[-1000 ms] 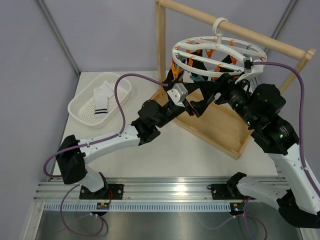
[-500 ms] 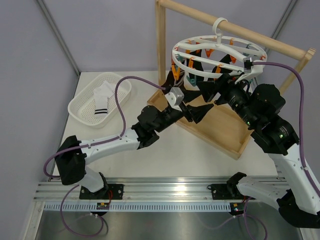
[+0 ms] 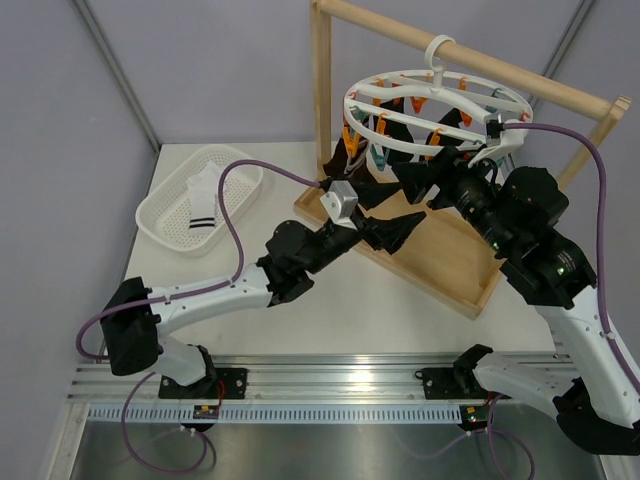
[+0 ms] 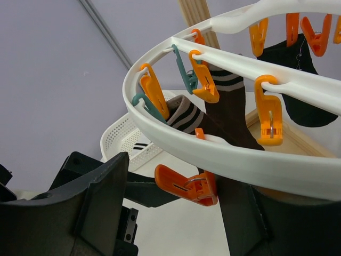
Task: Clip the socks to the hanger
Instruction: Open the clamp at the hanger.
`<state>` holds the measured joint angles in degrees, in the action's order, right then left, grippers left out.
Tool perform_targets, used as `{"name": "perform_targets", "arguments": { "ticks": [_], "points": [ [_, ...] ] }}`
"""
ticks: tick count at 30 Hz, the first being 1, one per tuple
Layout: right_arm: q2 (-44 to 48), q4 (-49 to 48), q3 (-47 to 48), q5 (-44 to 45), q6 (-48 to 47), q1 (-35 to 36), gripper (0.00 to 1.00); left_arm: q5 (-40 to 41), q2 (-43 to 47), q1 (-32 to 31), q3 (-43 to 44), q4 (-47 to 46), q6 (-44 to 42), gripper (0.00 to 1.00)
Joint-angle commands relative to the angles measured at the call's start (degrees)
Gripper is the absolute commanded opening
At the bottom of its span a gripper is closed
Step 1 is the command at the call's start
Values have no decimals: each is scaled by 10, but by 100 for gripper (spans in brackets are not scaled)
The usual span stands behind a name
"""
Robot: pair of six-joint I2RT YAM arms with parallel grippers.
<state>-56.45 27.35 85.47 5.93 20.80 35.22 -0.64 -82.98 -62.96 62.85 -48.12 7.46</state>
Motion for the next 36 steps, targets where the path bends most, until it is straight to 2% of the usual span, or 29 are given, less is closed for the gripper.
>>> {"name": "perform_targets", "arguments": {
  "ticks": [1, 10, 19, 24, 28, 36],
  "points": [
    [-3, -10, 1, -11, 7, -4, 72, 35, -14, -1, 46, -51, -28, 74],
    [1, -7, 1, -16, 9, -3, 72, 20, -48, 2, 84, -52, -61, 72],
    [2, 0, 7, -20, 9, -3, 72, -23, -57, 28, 104, -58, -49, 68],
    [2, 3, 7, -19, 10, -3, 72, -49, -59, 29, 114, -50, -47, 60],
    [2, 0, 7, -19, 13, -3, 72, -60, -60, 29, 114, -39, -37, 49],
    [-1, -2, 1, -18, 16, -3, 72, -66, -57, 29, 100, -29, -14, 34]
  ]
}}
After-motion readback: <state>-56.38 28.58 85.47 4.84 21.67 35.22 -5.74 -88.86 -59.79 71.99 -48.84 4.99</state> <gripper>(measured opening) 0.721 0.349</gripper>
